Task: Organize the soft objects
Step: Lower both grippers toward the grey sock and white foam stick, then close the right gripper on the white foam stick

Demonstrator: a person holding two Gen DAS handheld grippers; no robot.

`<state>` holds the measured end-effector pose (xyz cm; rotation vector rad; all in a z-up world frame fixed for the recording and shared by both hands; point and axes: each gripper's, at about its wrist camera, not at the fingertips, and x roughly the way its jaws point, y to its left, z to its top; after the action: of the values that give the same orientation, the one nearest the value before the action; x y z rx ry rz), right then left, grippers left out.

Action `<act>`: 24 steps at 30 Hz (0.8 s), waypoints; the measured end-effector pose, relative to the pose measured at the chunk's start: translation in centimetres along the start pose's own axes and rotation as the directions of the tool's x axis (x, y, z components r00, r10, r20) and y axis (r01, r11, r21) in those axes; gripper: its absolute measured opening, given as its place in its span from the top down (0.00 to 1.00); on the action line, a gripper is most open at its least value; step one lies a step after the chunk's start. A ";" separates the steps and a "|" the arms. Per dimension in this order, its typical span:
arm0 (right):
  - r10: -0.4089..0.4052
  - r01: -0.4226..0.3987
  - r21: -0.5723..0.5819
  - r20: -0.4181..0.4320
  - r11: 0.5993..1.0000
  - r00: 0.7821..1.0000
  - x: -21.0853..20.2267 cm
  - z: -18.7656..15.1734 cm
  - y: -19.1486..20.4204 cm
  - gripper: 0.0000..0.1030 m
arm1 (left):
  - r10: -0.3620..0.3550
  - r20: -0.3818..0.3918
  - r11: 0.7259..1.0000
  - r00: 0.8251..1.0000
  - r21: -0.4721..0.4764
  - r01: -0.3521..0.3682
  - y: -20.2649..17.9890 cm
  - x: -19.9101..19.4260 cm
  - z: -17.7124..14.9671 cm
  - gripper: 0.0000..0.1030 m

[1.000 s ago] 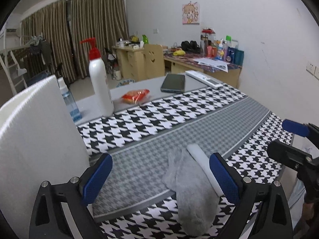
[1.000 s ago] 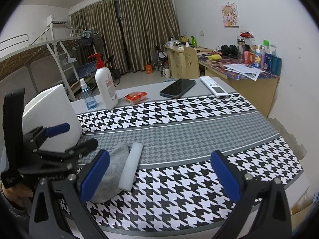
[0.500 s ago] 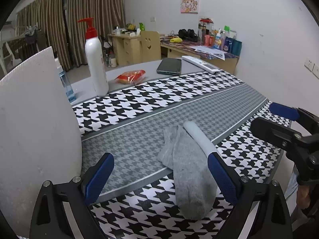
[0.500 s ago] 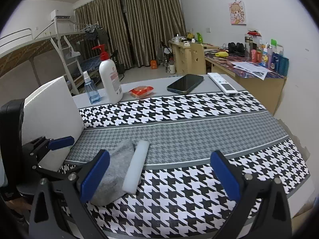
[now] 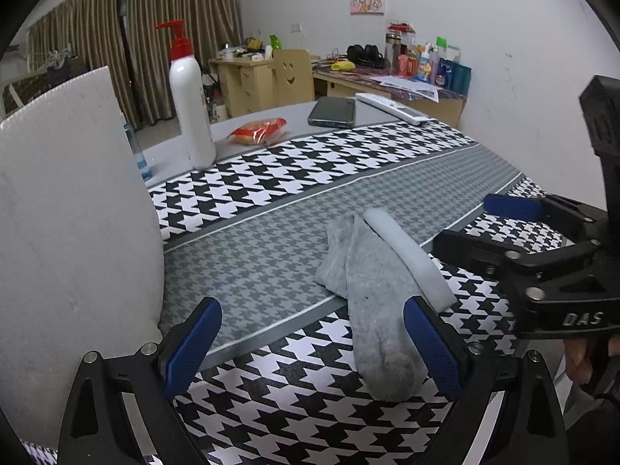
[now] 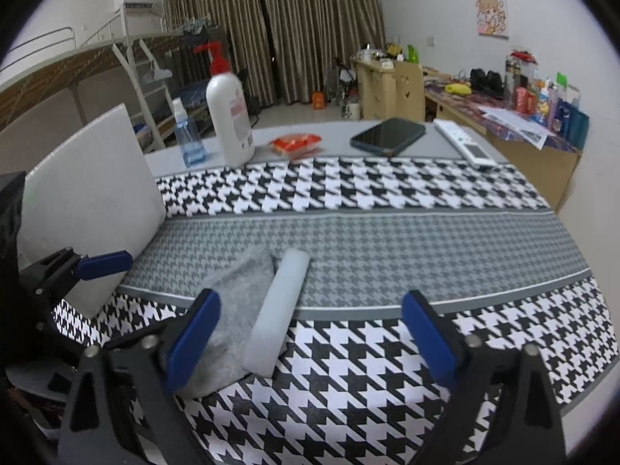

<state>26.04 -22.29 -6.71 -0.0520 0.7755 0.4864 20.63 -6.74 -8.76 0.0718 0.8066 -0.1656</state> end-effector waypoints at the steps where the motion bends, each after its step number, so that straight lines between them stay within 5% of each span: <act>1: 0.005 -0.005 -0.001 -0.007 1.000 1.000 0.2 -0.1 0.0 0.11 | 0.000 -0.001 1.000 1.000 0.001 0.000 0.0 0.0 0.0 0.07; 24: 0.116 -0.123 -0.031 -0.172 0.992 0.978 3.9 -0.2 1.3 0.74 | 0.003 -0.026 1.000 1.000 0.024 -0.002 -0.5 1.3 -0.5 0.06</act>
<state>27.71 -19.57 -9.32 -0.0867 0.9399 0.6183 21.09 -7.30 -10.01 0.0980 0.8305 -0.1725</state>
